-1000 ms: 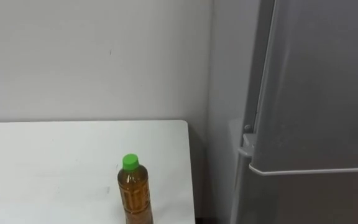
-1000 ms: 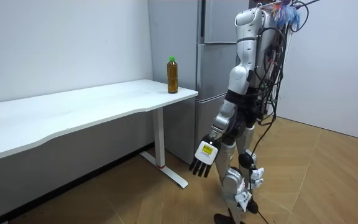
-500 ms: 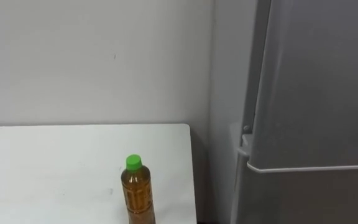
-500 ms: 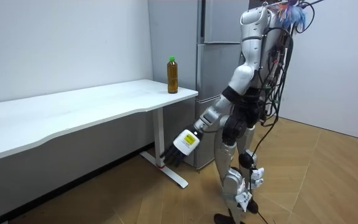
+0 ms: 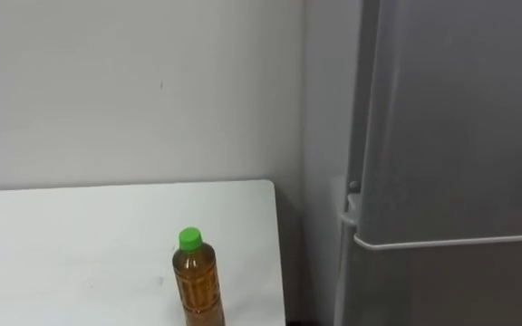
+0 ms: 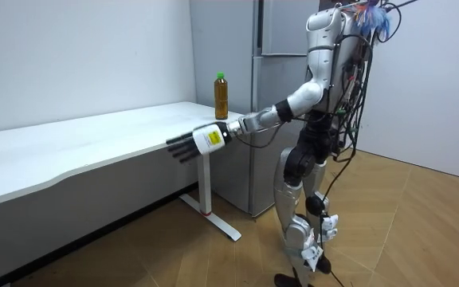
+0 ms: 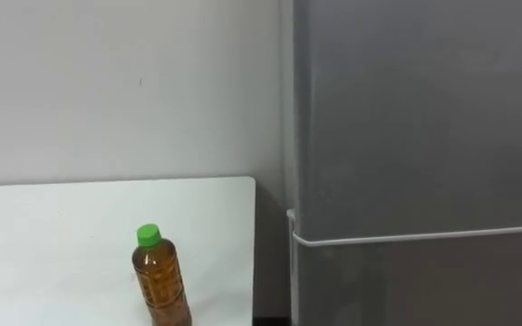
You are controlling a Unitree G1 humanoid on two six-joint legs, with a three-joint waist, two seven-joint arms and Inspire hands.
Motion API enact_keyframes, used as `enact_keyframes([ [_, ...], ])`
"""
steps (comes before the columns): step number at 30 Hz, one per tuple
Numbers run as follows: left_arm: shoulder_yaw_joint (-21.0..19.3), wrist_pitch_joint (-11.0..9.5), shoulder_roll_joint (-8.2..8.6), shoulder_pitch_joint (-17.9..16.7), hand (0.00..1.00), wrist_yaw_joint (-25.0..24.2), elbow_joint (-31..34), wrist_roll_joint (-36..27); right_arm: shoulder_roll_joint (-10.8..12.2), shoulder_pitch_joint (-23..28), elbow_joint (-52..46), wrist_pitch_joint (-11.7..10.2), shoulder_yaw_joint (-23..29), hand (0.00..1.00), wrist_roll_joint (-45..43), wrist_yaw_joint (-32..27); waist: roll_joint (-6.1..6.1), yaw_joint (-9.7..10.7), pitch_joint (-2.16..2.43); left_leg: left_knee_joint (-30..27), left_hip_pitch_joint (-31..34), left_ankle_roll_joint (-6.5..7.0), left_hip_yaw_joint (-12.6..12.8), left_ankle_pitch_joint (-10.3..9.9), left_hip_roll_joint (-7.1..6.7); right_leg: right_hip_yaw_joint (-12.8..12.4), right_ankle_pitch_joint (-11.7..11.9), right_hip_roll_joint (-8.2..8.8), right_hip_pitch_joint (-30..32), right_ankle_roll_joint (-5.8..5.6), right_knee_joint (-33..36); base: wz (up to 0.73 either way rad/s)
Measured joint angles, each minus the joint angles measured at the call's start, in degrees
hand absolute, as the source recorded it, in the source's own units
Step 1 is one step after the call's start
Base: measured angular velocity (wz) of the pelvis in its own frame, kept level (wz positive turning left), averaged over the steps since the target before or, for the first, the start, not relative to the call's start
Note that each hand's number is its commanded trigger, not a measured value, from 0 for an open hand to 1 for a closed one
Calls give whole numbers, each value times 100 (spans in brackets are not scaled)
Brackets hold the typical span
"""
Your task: Put the bottle in the upper fridge
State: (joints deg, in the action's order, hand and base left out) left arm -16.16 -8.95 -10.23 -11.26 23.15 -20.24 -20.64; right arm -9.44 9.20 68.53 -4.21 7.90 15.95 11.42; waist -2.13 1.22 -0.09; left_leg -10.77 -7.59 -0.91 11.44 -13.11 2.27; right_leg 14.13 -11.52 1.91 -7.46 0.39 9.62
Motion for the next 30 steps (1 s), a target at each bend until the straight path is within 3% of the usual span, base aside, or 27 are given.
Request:
enact_keyframes([
  [6, -71, -12, -4, 29, 0, 179, 1286, 26, 12, 76, -34, 6, 24, 0, -5, 0, -18, -11, -8, -3, 15, 0, -51, 0, -1, 3, -2, 4, 9, 2, -6, 1],
  [12, -75, -13, -15, 49, 0, 172, 2710, 553, 22, 188, -200, 8, 21, 0, -45, 6, -24, 9, -3, -7, 4, 0, -57, 0, -1, -3, -2, 0, -5, 2, -6, 0],
  [18, -55, -11, -12, 272, 0, -152, 3370, 662, 48, 181, -195, 6, -5, 0, -48, -6, 1, 26, -21, -11, -73, -1, -63, 0, 0, 2, -2, 0, -90, 2, -12, 0],
  [23, 183, -11, -27, 431, 0, -425, 3600, 577, 63, 104, -157, 7, -49, 0, 11, -1, 61, 180, -60, -61, 6, 0, -97, 0, -7, 33, 1, -1, -80, -2, -90, 7],
  [26, 386, -5, -26, 458, 0, -713, 3600, 506, 72, 99, -161, 7, -48, 0, 7, 2, 50, 232, -53, -64, 32, 0, -80, 1, 1, 24, 2, -5, -48, 1, -84, -1],
  [29, 553, 23, -29, 603, 0, -960, 3645, 445, 73, 63, -157, 8, -58, 0, 14, 36, 21, 310, -14, -85, 113, 0, -75, 1, 4, 22, 9, -6, 30, 7, -49, 0],
  [30, 642, 34, -29, 718, 0, -1049, 3646, 378, 73, 30, -125, 10, -105, 0, 14, 37, 46, 343, -31, -88, 107, 0, -75, 1, 4, 26, 8, -3, 35, 8, -16, 0],
])
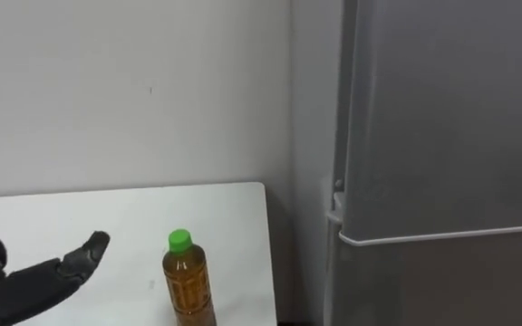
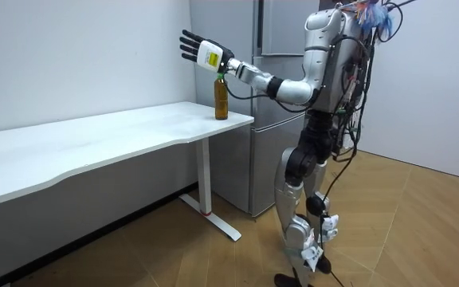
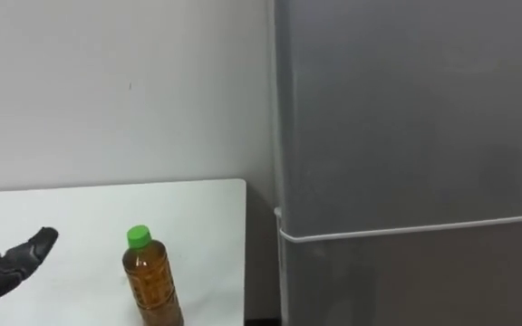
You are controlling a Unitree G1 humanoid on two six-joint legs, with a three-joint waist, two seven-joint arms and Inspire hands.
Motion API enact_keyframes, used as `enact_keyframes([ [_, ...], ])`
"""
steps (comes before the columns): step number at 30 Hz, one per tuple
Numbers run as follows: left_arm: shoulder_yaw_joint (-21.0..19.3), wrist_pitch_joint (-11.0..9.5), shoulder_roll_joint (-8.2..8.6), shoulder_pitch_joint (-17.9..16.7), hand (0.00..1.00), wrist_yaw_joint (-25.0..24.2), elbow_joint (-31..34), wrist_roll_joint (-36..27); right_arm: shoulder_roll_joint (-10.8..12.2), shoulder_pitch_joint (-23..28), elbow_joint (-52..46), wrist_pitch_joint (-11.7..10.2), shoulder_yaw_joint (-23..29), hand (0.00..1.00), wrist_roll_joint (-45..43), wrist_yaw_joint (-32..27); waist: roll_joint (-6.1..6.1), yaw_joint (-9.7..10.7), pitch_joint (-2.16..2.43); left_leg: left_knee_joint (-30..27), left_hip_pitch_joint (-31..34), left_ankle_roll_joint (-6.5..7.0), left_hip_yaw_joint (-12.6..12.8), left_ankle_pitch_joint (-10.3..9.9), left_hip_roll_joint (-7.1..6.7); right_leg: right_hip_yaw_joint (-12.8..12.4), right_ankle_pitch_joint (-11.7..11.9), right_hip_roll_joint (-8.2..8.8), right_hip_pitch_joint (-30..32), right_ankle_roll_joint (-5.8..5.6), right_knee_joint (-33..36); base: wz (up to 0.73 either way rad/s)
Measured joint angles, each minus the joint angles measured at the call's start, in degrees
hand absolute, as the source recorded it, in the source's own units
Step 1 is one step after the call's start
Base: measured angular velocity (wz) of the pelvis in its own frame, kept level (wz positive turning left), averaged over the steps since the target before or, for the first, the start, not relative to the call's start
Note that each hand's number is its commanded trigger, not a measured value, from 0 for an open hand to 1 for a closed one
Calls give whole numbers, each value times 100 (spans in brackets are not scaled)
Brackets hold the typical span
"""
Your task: Put the bottle in the upper fridge
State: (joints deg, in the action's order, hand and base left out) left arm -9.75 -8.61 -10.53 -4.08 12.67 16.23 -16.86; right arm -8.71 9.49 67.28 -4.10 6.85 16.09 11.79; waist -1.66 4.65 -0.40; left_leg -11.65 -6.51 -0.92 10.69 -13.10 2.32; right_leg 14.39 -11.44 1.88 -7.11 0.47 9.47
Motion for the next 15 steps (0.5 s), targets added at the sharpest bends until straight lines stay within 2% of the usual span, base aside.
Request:
enact_keyframes([
  [5, 427, 180, 2, 240, 0, -619, 170, -175, 21, -78, -2, -2, -111, 0, -18, -10, 30, 64, -12, 30, -22, 0, 14, 0, -3, -81, 1, -3, 17, -1, 21, -7],
  [8, 601, 331, -6, 483, 0, -945, 439, -314, 25, -151, 40, 10, -107, 0, -21, 30, 29, 212, -14, 26, 22, 0, -7, 0, -6, -76, 2, -1, 25, -3, 15, 0],
  [10, 664, 339, -10, 681, 0, -1200, 531, -355, 23, -182, 39, 34, -99, 0, -38, 76, 22, 279, -12, 26, 28, 0, -5, 0, -5, -79, 1, 0, 29, -3, 14, 0],
  [12, 692, 341, -11, 850, 0, -1532, 595, -381, 19, -213, 33, 40, -95, 0, -92, 129, -14, 358, 9, 27, 29, 0, 13, 0, -2, -96, 1, -3, 36, -2, 9, -2],
  [15, 876, 396, -13, 960, 0, -1801, 615, -397, 8, -237, 35, 45, -99, 0, -80, 153, -57, 453, 14, 38, 6, 0, 25, 0, -7, -113, 1, -11, 30, -2, 10, -1],
])
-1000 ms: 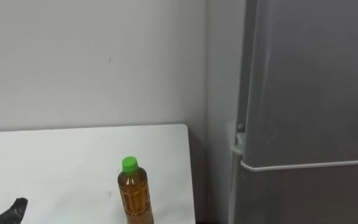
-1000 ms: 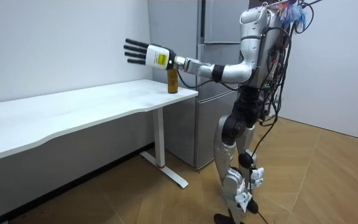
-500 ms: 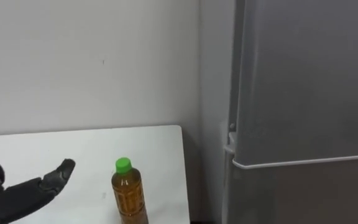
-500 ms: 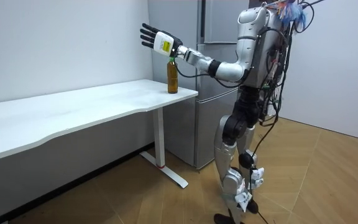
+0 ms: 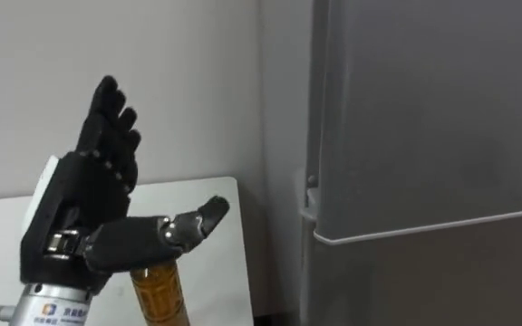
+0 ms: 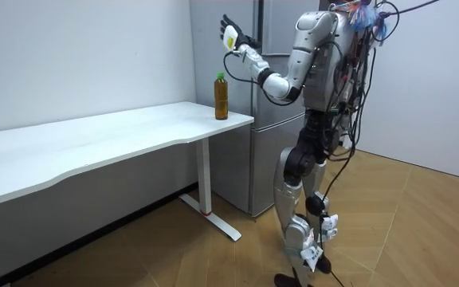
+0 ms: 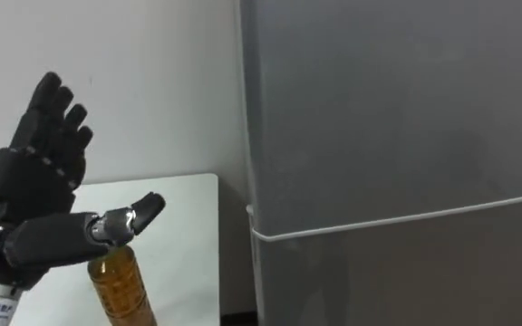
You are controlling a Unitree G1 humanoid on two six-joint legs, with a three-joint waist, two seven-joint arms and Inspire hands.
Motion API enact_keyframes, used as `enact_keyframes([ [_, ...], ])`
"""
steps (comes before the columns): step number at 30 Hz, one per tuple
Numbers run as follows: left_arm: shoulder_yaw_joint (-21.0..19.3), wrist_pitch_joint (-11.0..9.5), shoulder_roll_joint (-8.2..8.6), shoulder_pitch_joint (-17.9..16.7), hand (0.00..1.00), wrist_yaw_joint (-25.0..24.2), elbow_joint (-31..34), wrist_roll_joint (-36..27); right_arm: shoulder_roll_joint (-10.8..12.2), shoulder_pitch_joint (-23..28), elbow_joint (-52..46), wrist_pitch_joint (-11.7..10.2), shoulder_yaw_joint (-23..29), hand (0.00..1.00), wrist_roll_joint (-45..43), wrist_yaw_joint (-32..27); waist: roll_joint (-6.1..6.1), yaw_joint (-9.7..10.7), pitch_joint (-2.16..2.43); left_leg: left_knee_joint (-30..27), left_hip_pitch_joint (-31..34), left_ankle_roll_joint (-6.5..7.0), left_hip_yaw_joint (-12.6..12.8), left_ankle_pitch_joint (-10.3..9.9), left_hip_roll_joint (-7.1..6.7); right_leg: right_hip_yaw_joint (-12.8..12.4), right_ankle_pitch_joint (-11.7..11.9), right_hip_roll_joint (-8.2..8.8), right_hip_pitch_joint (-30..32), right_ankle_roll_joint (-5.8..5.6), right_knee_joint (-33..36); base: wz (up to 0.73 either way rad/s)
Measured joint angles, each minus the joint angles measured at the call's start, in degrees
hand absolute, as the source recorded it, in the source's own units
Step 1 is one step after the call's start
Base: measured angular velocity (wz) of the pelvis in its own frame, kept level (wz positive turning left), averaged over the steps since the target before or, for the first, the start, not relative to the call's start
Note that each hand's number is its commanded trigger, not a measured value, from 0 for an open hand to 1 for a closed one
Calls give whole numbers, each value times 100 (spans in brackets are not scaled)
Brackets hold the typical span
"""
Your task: Put the bottle in the upper fridge
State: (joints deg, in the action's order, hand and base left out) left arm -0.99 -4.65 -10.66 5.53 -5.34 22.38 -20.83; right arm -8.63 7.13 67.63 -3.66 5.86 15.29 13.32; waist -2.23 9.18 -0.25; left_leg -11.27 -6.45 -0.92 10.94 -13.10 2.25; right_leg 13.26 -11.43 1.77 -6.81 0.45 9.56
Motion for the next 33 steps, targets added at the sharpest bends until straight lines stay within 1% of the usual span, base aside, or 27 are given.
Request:
enact_keyframes([
  [1, 50, 20, 0, 1, 0, -47, 12, -4, -1, -6, 4, 0, -5, 0, 0, 0, -3, 2, -1, 3, -11, 0, 7, 0, 0, -19, 0, -1, 1, 0, 1, -10],
  [3, 222, 111, -3, 4, 0, -259, 110, -29, -1, -23, 6, 3, -14, 0, 0, -2, -29, 26, 13, 0, -16, 0, 8, 0, 1, -51, 0, -4, 39, 0, 2, -9],
  [4, 268, 126, -8, 10, 0, -294, 148, -71, -1, -29, 6, 3, -15, 0, 4, -3, -26, 34, 11, 0, -14, 0, 8, 0, 1, -51, 0, 1, 42, 0, 0, 0],
  [6, 445, 175, -23, 135, 0, -409, 166, -219, -3, -52, 35, 5, -30, 0, 14, -8, -19, 62, 5, 0, -11, 0, 5, 0, 0, -56, -1, 3, 42, 0, -2, 0],
  [8, 624, 184, -30, 280, 0, -501, 166, -220, -18, -124, 100, 3, -136, 0, 14, -23, -23, 73, 2, -1, -11, 0, 5, 0, -2, -59, 0, 6, 41, 0, -4, 0],
  [10, 784, 184, -23, 342, 0, -554, 166, -220, -23, -196, 175, 4, -244, 0, 26, -66, -28, 113, -2, -1, -11, 0, 4, 0, -3, -47, 0, 7, 37, 0, -6, 0],
  [11, 856, 186, -14, 345, 0, -616, 165, -220, -24, -242, 204, 0, -288, 0, 33, -71, -34, 154, -6, -3, -11, 0, 4, 0, -3, -43, 0, 7, 34, 0, -6, 0],
  [13, 936, 188, 2, 345, 0, -688, 165, -220, -24, -320, 290, -3, -358, 0, 46, -71, -49, 173, -24, -3, -12, 0, 5, 0, -1, -45, 0, 6, 34, 0, -6, 0],
  [14, 983, 189, 8, 346, 0, -721, 165, -220, -27, -356, 357, -3, -377, 0, 64, -80, -68, 182, -26, -3, -12, 0, 6, 0, -2, -46, -1, 6, 36, 0, -6, 0],
  [16, 1021, 189, 35, 347, 0, -788, 165, -220, -35, -371, 370, -3, -428, 0, 107, -106, -91, 185, -35, -3, -14, 0, 6, 0, -1, -47, -2, 5, 36, 1, -7, 0],
  [19, 1030, 191, 108, 347, 0, -880, 165, -230, -39, -392, 408, -4, -468, 0, 145, -127, -87, 181, -38, -2, -8, 0, -13, 0, 2, -48, -2, 0, 36, 2, -27, 0],
  [24, 1031, 194, 187, 349, 0, -943, 165, -594, -41, -397, 417, -4, -582, 0, 268, -181, -69, 165, -40, -1, 42, 0, -24, 0, -8, -34, -1, 2, 52, 0, -74, 0],
  [25, 1031, 195, 223, 351, 0, -950, 166, -602, -41, -404, 421, -3, -589, 0, 297, -190, -59, 159, -31, -3, 73, 0, -26, 0, -7, -32, -1, 1, 78, 0, -73, 0],
  [27, 1031, 217, 227, 370, 0, -1007, 166, -598, -38, -414, 443, -3, -588, 0, 339, -193, -45, 161, -39, -1, 86, 0, -28, 0, 1, -28, 0, -4, 82, 1, -68, 0],
  [31, 1034, 227, 220, 370, 0, -1118, 167, -597, -37, -508, 592, -2, -591, 0, 347, -192, -44, 169, -38, 1, 90, 0, -23, 0, 10, -40, 1, -12, 86, 1, -5, 0],
  [33, 1038, 270, 206, 372, 0, -1167, 267, -589, -37, -527, 594, -2, -615, 0, 368, -183, -46, 180, -36, 8, 87, 0, -28, 0, 10, -45, 1, -5, 86, 1, 0, 0],
])
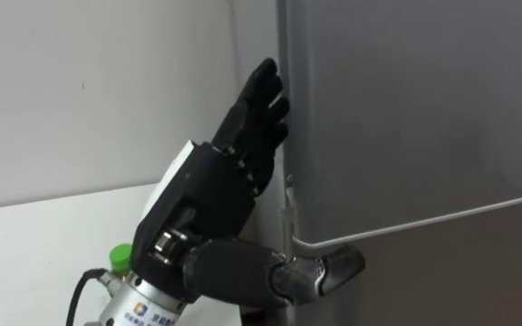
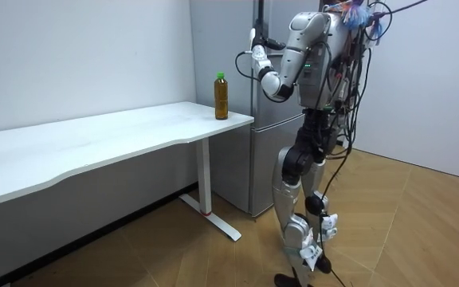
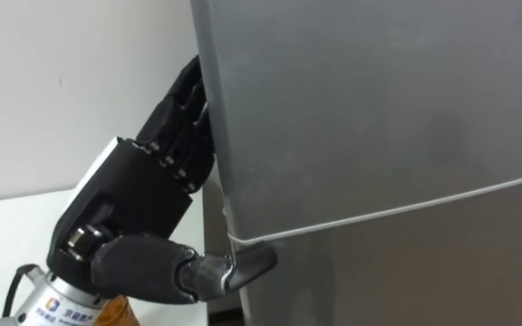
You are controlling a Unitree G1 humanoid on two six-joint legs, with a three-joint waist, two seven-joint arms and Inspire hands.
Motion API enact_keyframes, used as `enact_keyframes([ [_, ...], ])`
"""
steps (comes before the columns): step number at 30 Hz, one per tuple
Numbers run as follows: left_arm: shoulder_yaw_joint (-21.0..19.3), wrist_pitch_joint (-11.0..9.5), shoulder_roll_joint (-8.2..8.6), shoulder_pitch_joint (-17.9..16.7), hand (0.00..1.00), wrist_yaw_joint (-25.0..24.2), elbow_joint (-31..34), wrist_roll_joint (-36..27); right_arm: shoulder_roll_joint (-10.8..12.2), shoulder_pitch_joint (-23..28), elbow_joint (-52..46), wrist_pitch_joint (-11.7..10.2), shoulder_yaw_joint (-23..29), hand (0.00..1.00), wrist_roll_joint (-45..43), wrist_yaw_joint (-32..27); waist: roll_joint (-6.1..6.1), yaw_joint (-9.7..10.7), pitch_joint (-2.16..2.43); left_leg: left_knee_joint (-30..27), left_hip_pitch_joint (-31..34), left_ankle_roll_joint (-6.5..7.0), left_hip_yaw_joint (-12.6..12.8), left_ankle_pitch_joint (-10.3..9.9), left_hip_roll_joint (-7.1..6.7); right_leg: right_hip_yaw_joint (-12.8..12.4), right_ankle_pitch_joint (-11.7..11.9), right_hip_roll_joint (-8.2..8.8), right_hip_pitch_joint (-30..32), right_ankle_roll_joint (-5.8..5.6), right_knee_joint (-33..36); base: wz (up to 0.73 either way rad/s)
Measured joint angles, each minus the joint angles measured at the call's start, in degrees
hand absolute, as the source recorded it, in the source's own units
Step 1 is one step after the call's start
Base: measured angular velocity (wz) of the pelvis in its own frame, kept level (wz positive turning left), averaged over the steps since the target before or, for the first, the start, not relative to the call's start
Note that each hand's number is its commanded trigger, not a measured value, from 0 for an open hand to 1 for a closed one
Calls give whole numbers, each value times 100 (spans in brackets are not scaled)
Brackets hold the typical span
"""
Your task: Put the bottle in the upper fridge
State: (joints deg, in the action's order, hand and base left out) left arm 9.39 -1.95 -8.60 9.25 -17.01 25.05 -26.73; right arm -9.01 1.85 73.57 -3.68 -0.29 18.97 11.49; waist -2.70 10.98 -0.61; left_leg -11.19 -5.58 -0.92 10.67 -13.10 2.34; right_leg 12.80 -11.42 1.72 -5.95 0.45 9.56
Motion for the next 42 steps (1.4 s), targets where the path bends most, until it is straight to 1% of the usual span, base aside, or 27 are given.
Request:
enact_keyframes([
  [1, 3, 7, -5, 0, 0, -7, 43, -2, 0, -1, 0, 0, -21, 0, 0, 5, 0, 3, 0, 4, -2, 0, 0, 0, 0, -1, 0, 1, -1, 0, 0, 0],
  [2, 5, 14, -8, 1, 27, -31, 127, -6, 0, -1, 15, 0, -20, 0, 34, 24, 3, 9, -1, 18, -9, 0, 0, 0, -1, -6, 0, 1, -5, 0, 0, 4],
  [3, 7, 15, -11, 1, 72, -78, 203, -6, -2, 0, 25, 1, -19, 0, 78, 45, 6, 18, -1, 39, -14, 0, -1, 0, -2, -5, 0, 0, -7, 0, 0, 5],
  [4, 8, 15, -14, 2, 94, -100, 234, -6, -2, 0, 25, 1, -19, 0, 88, 54, -5, 27, 6, 42, -14, 0, -1, 0, -3, -5, 0, 0, -8, -1, -2, 6],
  [5, 28, 16, -19, 2, 100, -127, 277, -6, -2, 0, 26, 1, -20, 0, 101, 68, -5, 43, 6, 42, -14, 0, -1, 0, -5, -1, 1, 3, -13, -1, -3, 6],
  [7, 75, 73, -15, 1, 100, -124, 289, -3, -1, 1, 24, 2, -25, 0, 104, 74, -6, 50, 6, 42, -15, 0, -1, 0, -6, 8, 1, 9, -22, -1, -3, 5],
  [10, -15, 162, 23, 0, 100, 38, 284, -2, -2, 9, 19, 3, -26, 0, 91, 73, -15, 45, 11, 41, -29, 0, 12, 0, -6, 11, 1, 5, -42, -1, -3, 5],
  [13, -41, 157, 23, -1, 100, 159, 267, -35, -6, 21, 22, 2, -27, 0, 80, 70, 8, 34, -8, 39, -101, 0, 11, 0, -9, 14, 0, 0, -95, -2, -5, 3],
  [18, 82, 78, -11, -6, 100, 138, 278, -182, -22, 29, 23, 0, -39, 0, 70, 70, 0, -22, -3, 24, -87, 3, 13, 1, -35, -13, -5, 7, -108, -11, -92, 1],
  [20, 200, 92, -99, -6, 100, 111, 282, -179, -37, 33, 23, 0, -69, 0, 67, 71, -18, -18, 7, -3, -76, 3, 12, 2, -37, -19, -4, -11, -104, -13, -91, -2],
  [21, 239, 92, -107, -6, 100, 111, 286, -179, -44, 34, 23, 0, -71, 0, 67, 71, -23, -18, 10, -10, -71, 3, 12, 2, -37, -20, -4, -11, -104, -13, -88, 0],
  [22, 271, 92, -103, -5, 95, 104, 287, -178, -55, 34, 23, 0, -72, 0, 66, 71, -47, -13, 26, -13, -69, 3, 12, 2, -37, -21, -4, -13, -104, -13, -88, 0],
  [23, 307, 95, -117, -6, 88, 64, 287, -177, -59, 35, 23, 0, -83, 0, 69, 71, -67, -10, 33, -12, -69, 3, 12, 2, -35, -18, -4, -15, -104, -13, -89, 0],
  [25, 393, 114, -121, -6, 73, 14, 290, -175, -62, 40, 22, 0, -84, 0, 74, 71, -82, -4, 30, -11, -74, 3, 6, 2, -29, -16, -4, -20, -107, -11, -90, 0],
  [26, 449, 137, -124, -6, 58, -11, 291, -174, -63, 39, 20, 0, -84, 0, 75, 71, -84, -6, 29, -10, -75, 2, 6, 2, -24, -17, -4, -21, -107, -10, -92, -4],
  [27, 486, 152, -127, -6, 47, -38, 291, -174, -63, 38, 18, 0, -84, 0, 74, 71, -84, -6, 29, -6, -81, 2, 2, 2, -20, -21, -4, -21, -107, -10, -92, -5],
  [28, 493, 157, -128, -6, 31, -57, 290, -174, -63, 38, 19, 0, -82, 0, 71, 71, -83, -5, 29, -3, -84, 2, 1, 2, -19, -26, -5, -21, -107, -9, -92, -6],
  [29, 494, 157, -131, -5, 7, -95, 291, -175, -63, 37, 20, -1, -81, 0, 72, 71, -82, -3, 28, 4, -92, 2, -1, 2, -17, -40, -5, -26, -107, -9, -92, -7],
  [30, 494, 157, -130, -5, 0, -112, 291, -174, -64, 35, 25, -3, -78, 0, 75, 71, -80, 0, 27, 7, -102, 2, 2, 2, -16, -53, -5, -30, -113, -9, -92, -7],
  [34, 499, 157, -138, -5, 0, -190, 290, -172, -62, 27, 25, -2, -82, 0, 84, 71, -63, 4, 15, 39, -108, 2, 9, 2, -15, -50, -3, -25, -139, -8, -85, -1],
  [36, 552, 161, -212, -6, 0, -217, 289, -132, -63, 26, 20, -1, -100, 0, 83, 73, -41, 0, 1, 44, -117, 2, 15, 2, -12, -67, -2, -22, -139, -8, -81, 0],
  [39, 646, 170, -284, -6, 0, -223, 289, -122, -63, 29, 18, 0, -105, 0, 84, 74, -39, 0, -1, 44, -117, 2, 18, 2, -13, -76, -1, -19, -138, -8, -81, 0],
  [42, 665, 192, -318, -6, 0, -243, 289, -121, -63, 26, 16, 0, -109, 0, 83, 74, -40, 5, -2, 44, -118, 2, 21, 2, -13, -84, -1, -17, -135, -8, -77, 0],
])
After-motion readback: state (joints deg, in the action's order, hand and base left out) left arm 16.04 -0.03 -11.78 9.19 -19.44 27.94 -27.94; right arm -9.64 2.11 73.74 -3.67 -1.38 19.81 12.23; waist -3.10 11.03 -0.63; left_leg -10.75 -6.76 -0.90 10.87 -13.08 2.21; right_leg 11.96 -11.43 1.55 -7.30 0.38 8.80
